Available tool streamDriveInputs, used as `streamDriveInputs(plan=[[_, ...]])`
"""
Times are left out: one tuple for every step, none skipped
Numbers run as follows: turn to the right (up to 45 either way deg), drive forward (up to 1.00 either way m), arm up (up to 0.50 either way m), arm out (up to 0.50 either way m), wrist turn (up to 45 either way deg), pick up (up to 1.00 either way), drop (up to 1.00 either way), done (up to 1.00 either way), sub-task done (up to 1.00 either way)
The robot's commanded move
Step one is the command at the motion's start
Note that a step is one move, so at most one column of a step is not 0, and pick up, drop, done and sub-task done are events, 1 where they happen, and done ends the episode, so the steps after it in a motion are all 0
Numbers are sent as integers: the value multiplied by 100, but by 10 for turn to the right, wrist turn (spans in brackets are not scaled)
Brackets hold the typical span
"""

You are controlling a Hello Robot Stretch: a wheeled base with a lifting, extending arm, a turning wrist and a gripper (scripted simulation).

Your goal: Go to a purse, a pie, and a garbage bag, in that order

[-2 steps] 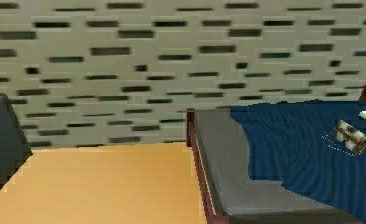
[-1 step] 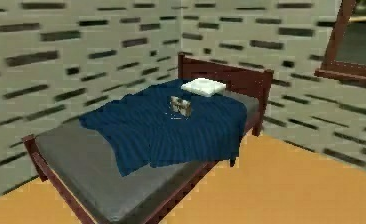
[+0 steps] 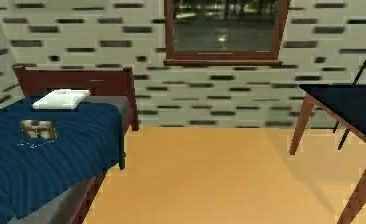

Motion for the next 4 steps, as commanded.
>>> streamDriveInputs(plan=[[0, 15, 0, 0, 0, 0, 0, 0, 0], [-450, 0, 0, 0, 0, 0, 0, 0, 0], [-450, 0, 0, 0, 0, 0, 0, 0, 0], [-450, 0, 0, 0, 0, 0, 0, 0, 0]])
